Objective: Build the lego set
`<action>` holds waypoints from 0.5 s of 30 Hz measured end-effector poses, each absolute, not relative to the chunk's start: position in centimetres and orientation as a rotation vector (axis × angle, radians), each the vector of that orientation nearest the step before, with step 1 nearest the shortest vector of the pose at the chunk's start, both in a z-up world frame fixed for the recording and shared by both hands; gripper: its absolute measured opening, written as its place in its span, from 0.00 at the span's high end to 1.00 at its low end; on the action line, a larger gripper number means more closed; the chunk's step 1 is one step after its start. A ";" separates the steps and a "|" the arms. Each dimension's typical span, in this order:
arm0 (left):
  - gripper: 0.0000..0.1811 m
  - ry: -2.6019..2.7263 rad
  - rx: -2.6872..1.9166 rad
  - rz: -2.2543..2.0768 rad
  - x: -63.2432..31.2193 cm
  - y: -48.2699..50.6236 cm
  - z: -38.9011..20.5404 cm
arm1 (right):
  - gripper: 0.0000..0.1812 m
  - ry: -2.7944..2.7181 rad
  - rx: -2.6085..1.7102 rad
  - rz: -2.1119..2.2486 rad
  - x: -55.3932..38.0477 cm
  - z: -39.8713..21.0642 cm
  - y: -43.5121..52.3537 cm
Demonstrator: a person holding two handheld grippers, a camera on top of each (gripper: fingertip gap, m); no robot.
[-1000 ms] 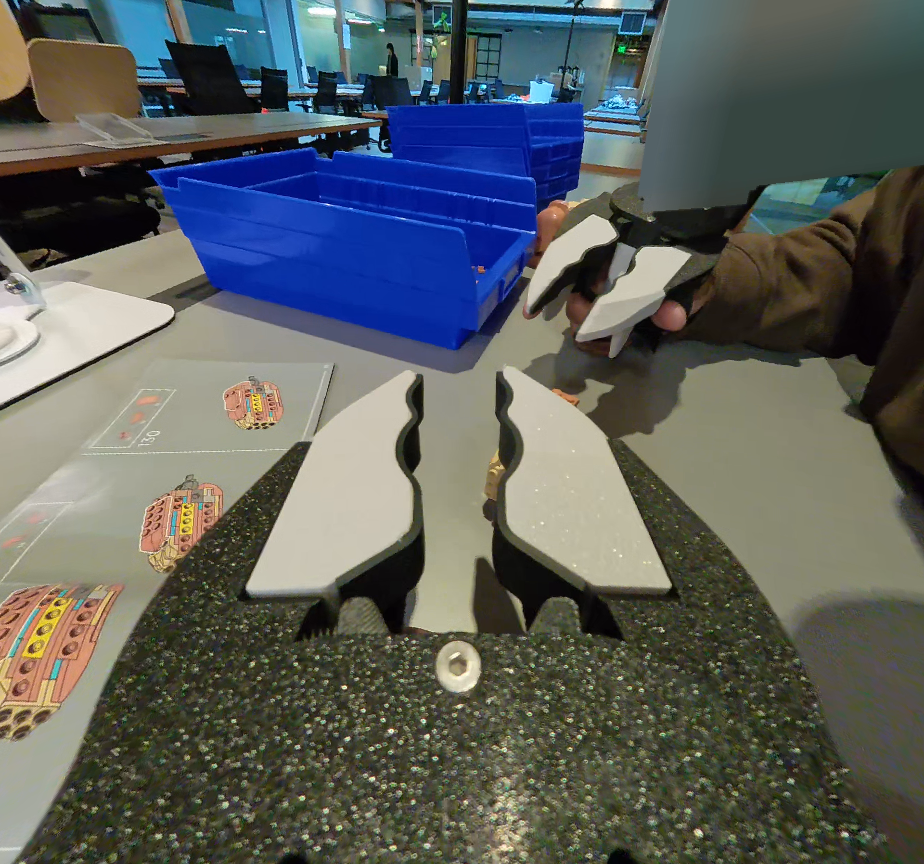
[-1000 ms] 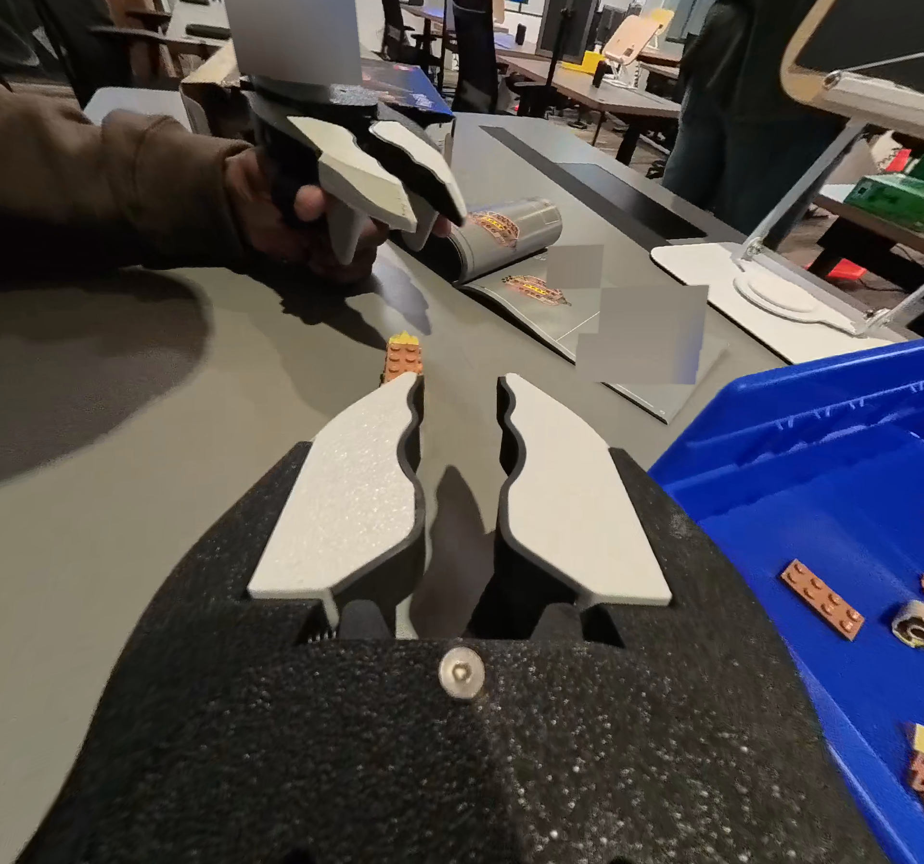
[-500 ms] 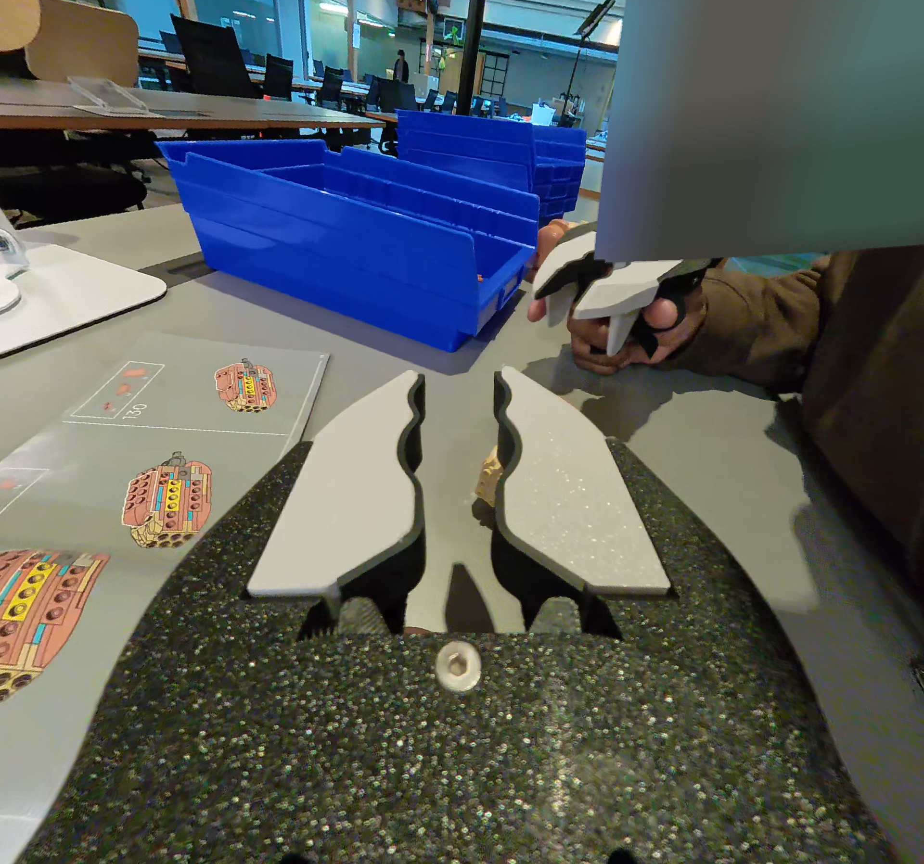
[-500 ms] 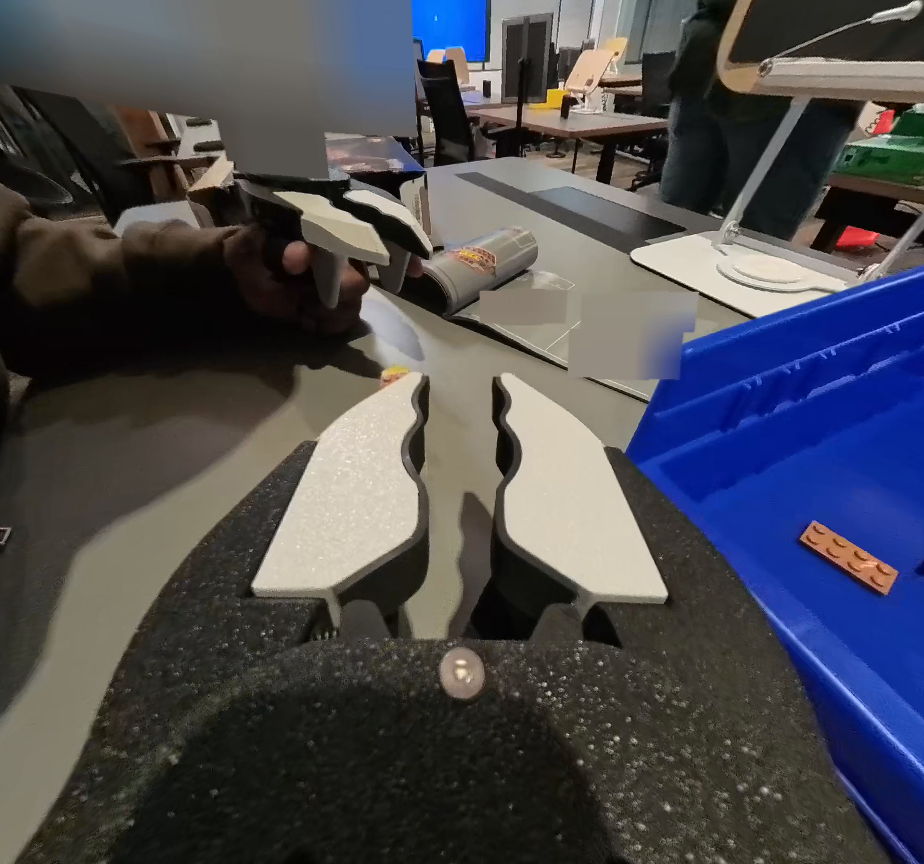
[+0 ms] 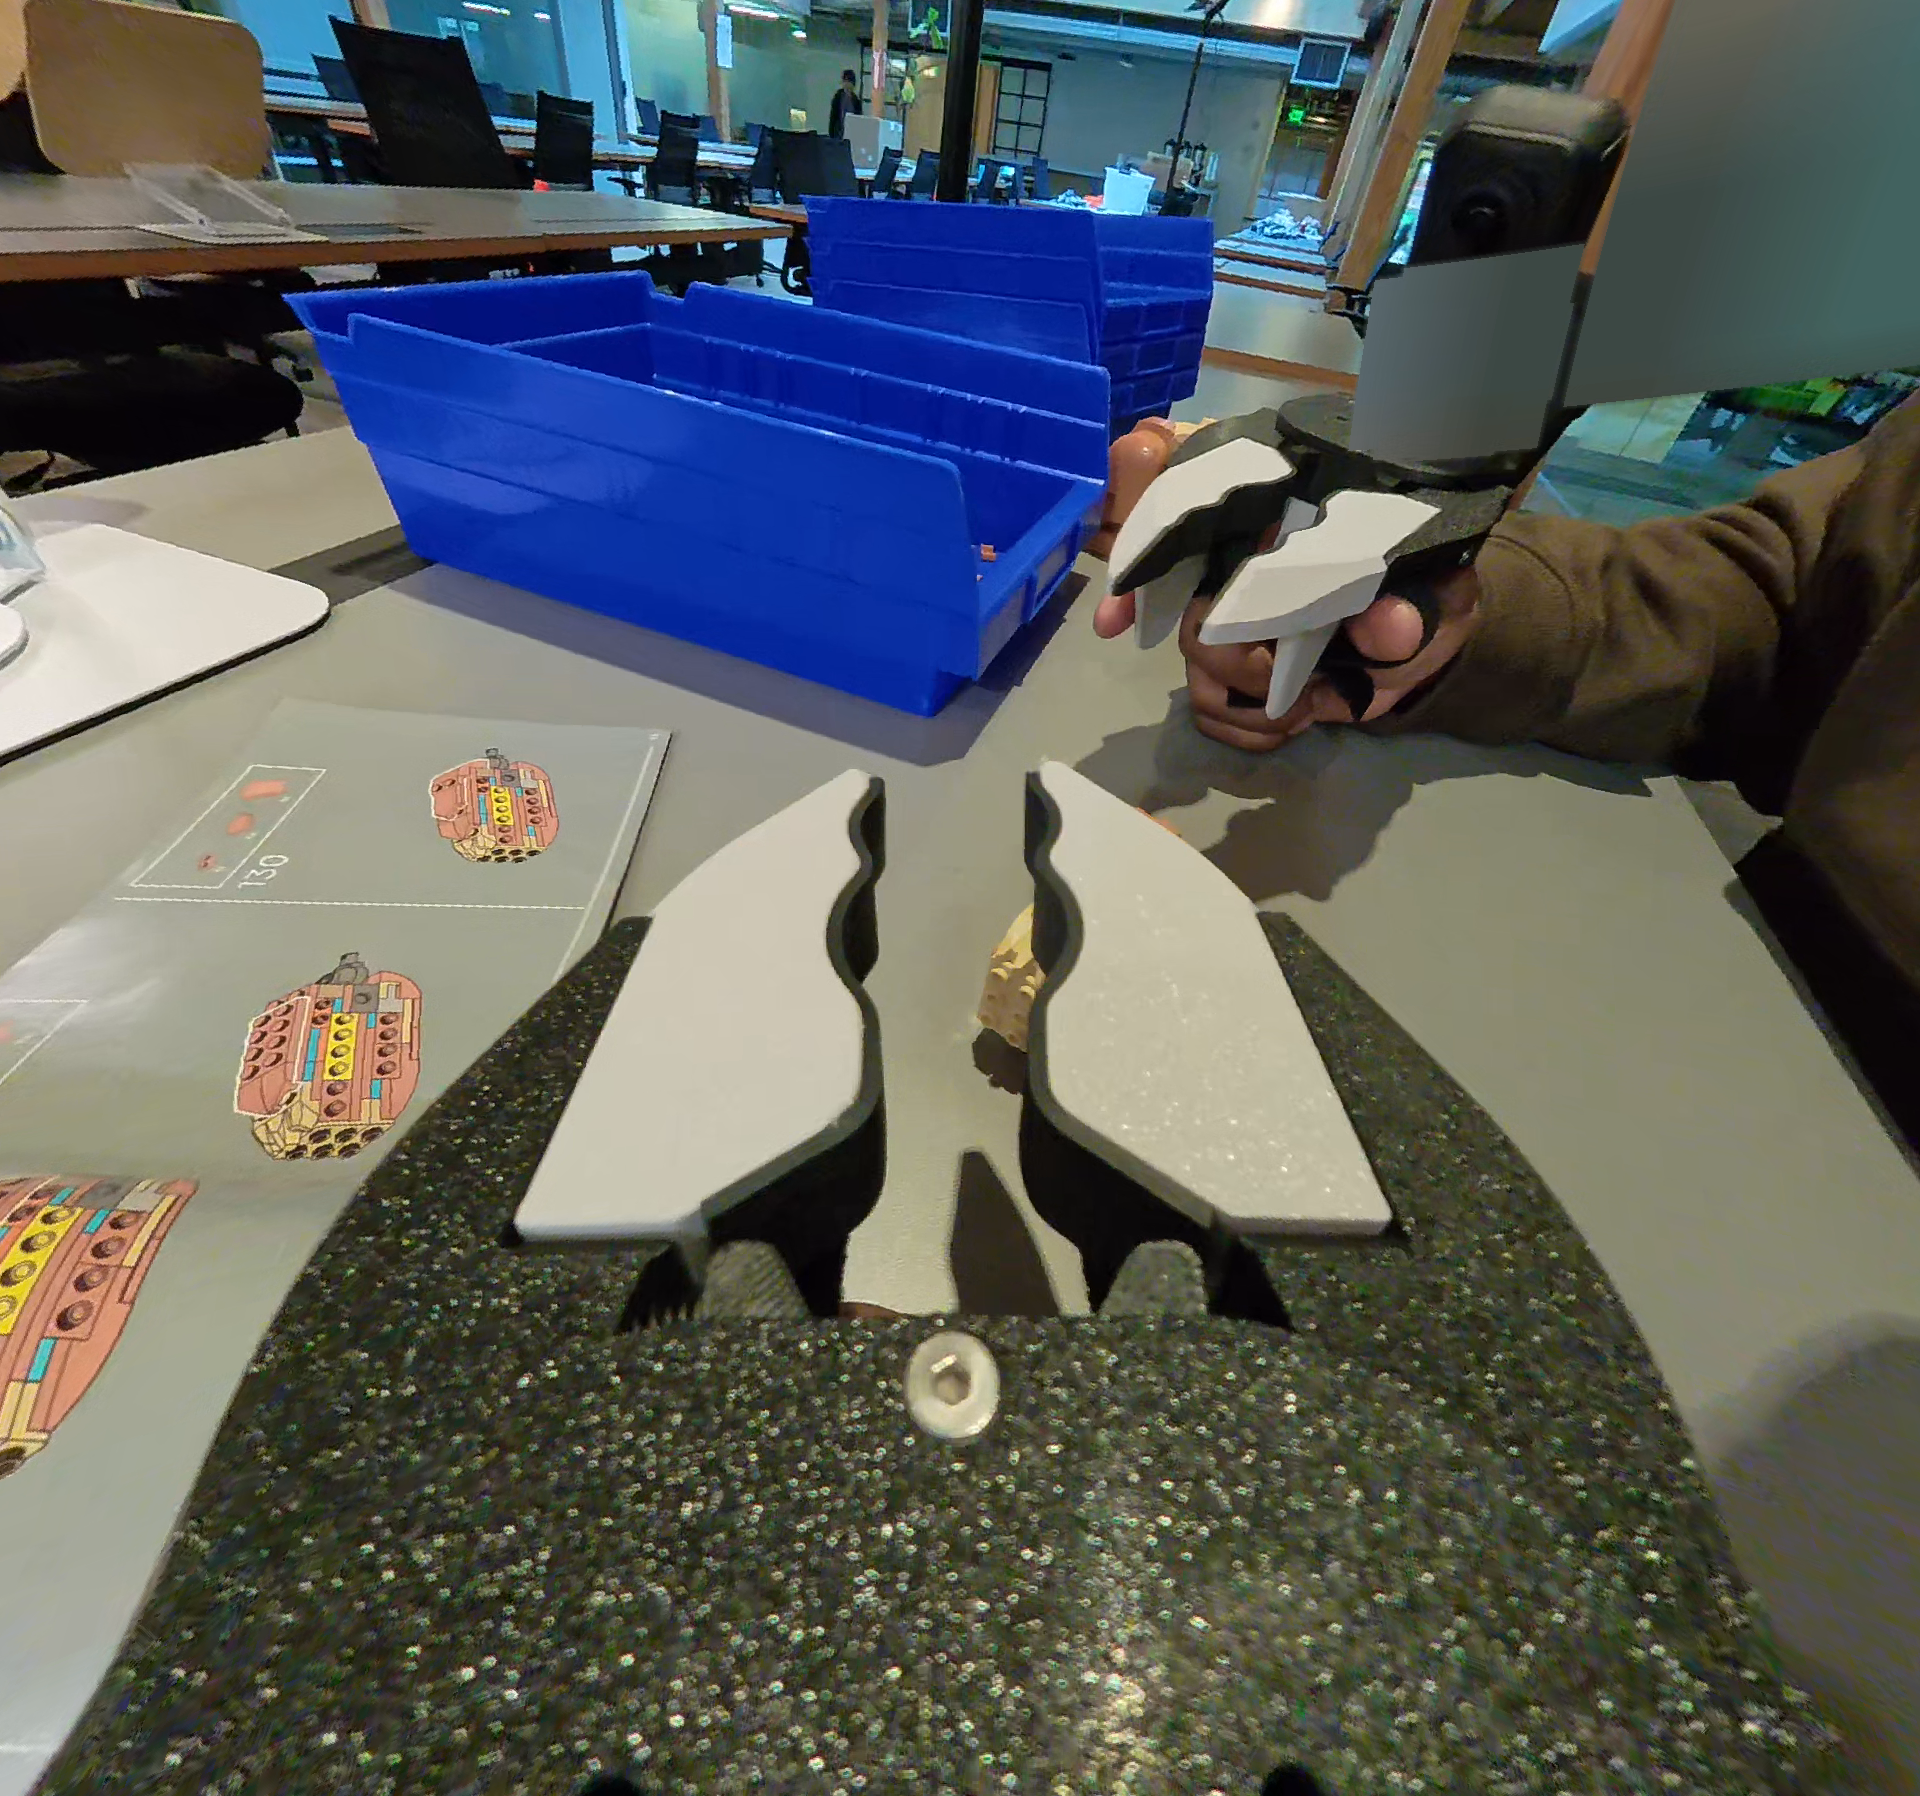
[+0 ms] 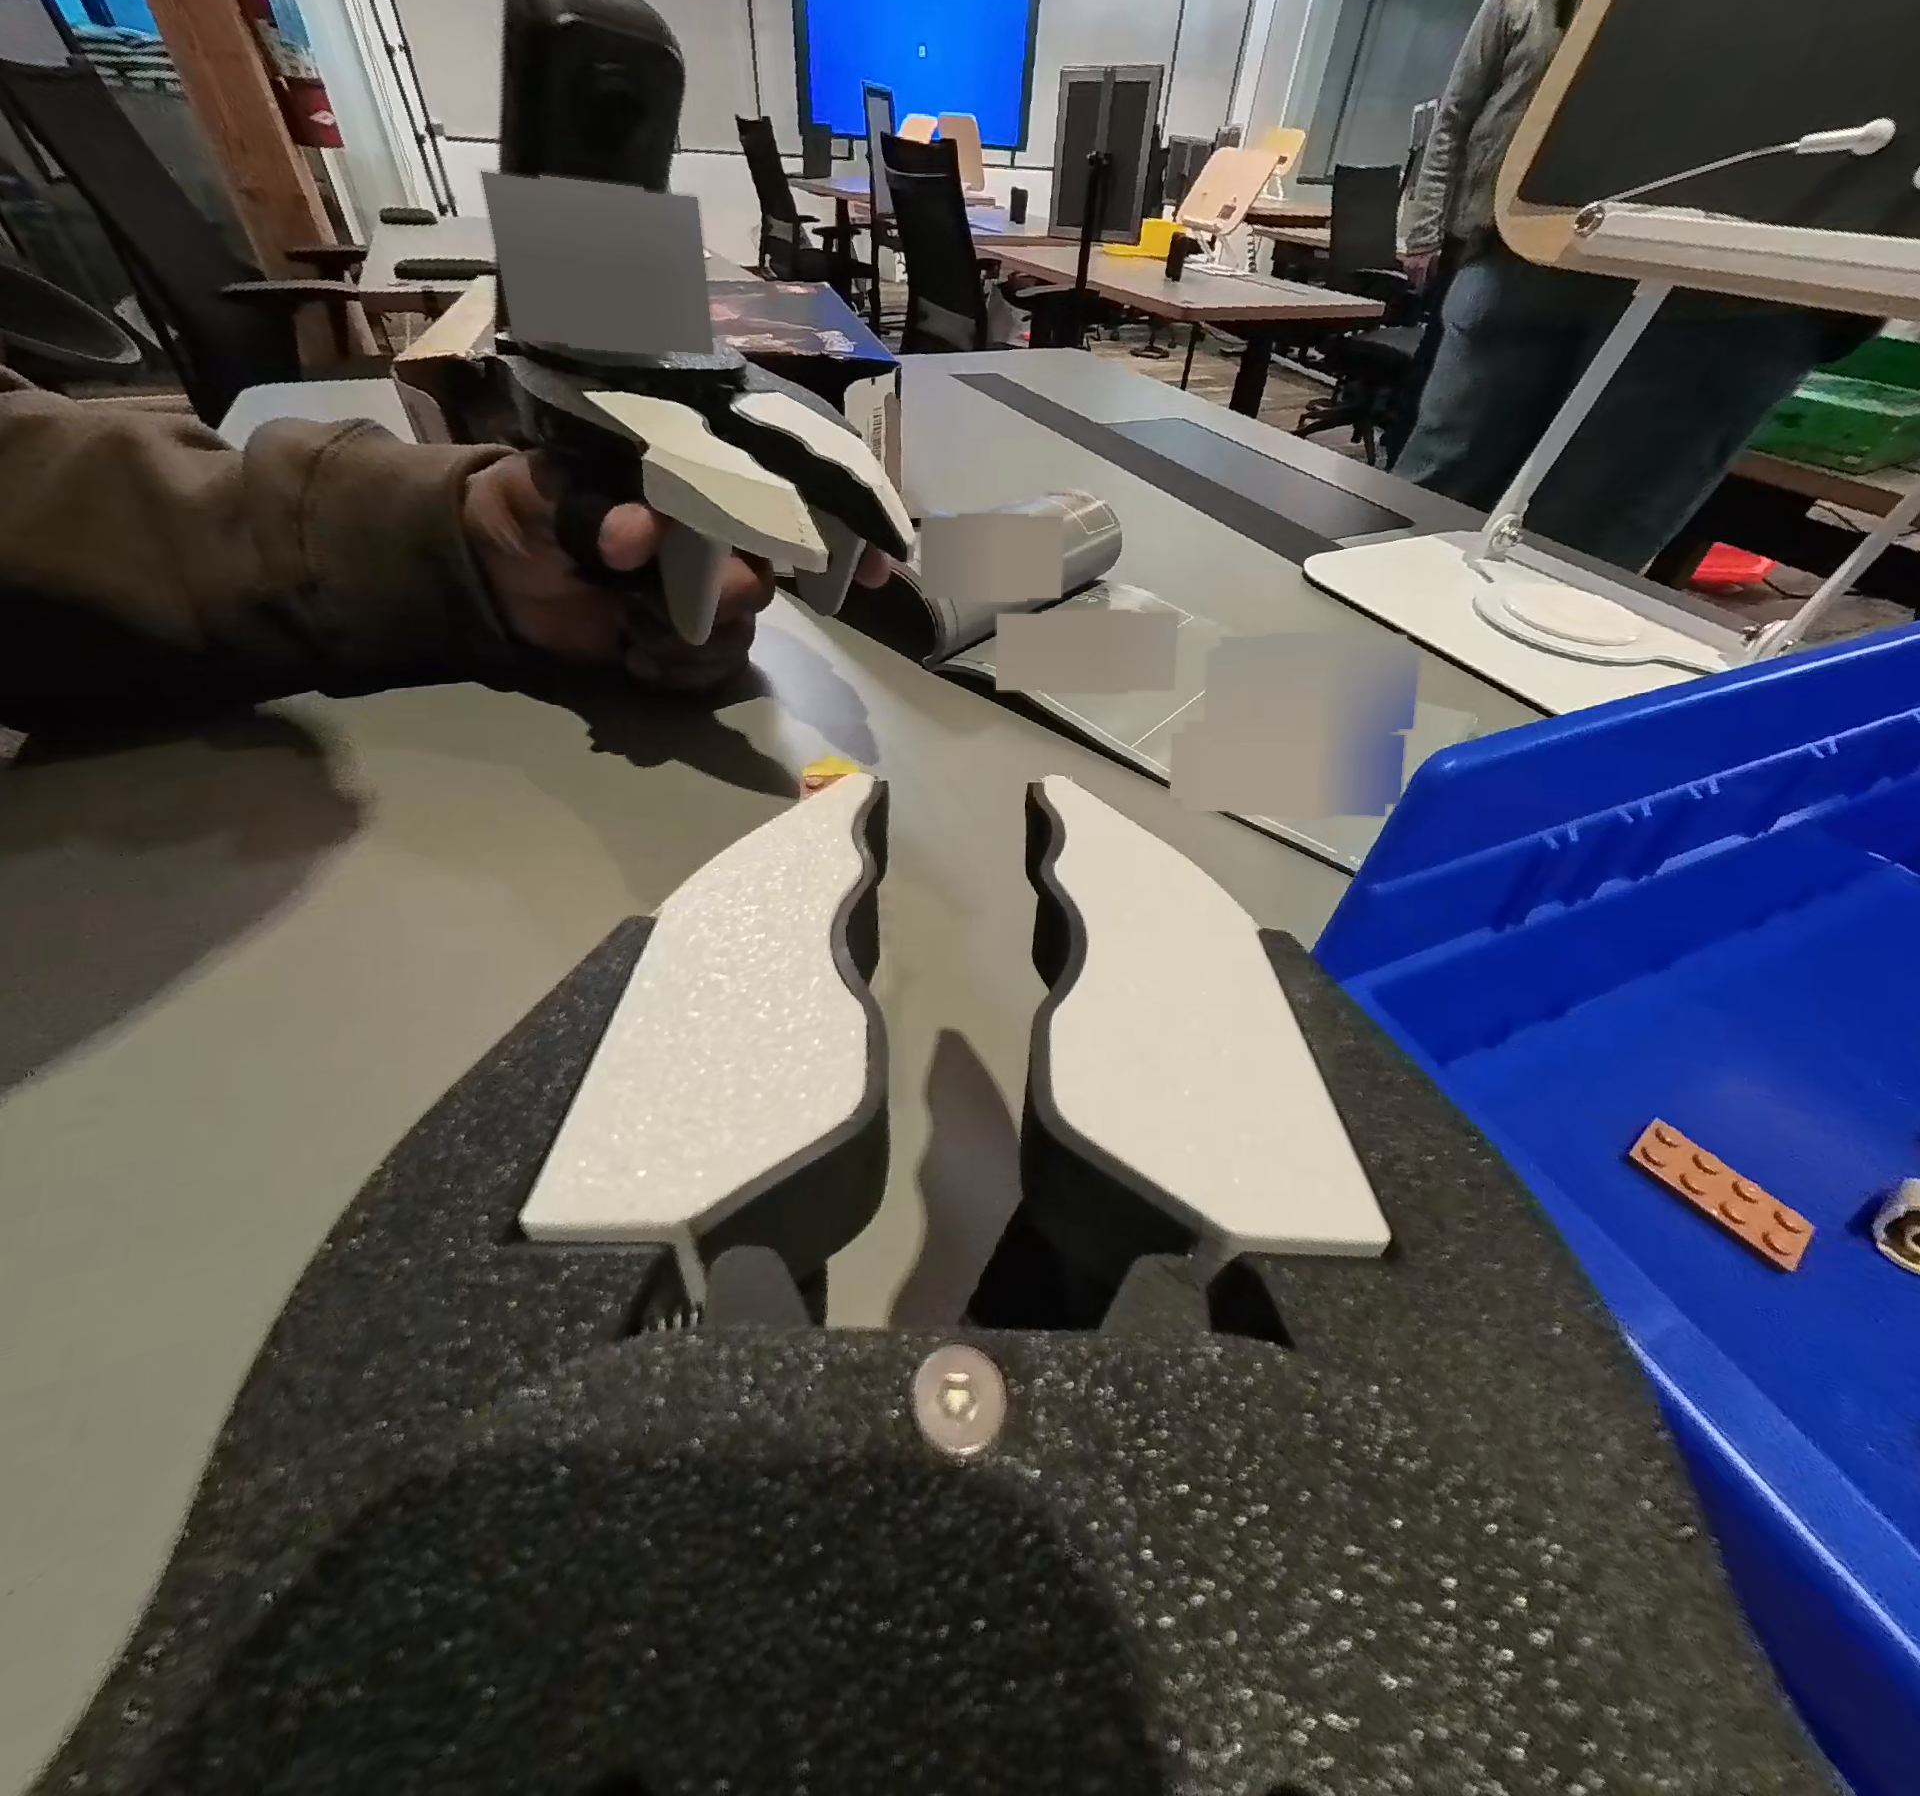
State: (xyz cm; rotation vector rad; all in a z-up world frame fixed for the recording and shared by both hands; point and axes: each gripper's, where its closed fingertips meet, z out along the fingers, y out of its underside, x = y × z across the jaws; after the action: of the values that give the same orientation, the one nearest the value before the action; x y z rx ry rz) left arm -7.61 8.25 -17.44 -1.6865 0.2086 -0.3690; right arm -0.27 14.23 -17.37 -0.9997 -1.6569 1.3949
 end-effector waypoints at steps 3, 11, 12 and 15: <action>0.86 0.200 -1.690 -0.387 -7.7 8.3 -17.5 | 0.86 -1.671 -0.985 1.378 -0.2 -17.5 14.0; 0.86 0.155 -1.680 -0.426 -8.2 8.4 -17.3 | 0.87 -1.614 -0.919 1.378 0.1 -15.0 15.2; 0.86 0.156 -1.679 -0.426 -8.2 8.4 -17.3 | 0.87 -1.591 -0.922 1.397 0.2 -14.5 15.6; 0.86 0.166 -1.684 -0.428 -8.1 8.4 -17.4 | 0.89 -1.565 -0.927 1.439 0.3 -14.3 16.1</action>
State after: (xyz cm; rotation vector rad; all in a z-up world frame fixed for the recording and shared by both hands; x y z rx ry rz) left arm -8.07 8.37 -17.39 -1.6844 0.1662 -0.4280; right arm 0.32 16.06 -14.26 -0.9274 -1.5651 1.4393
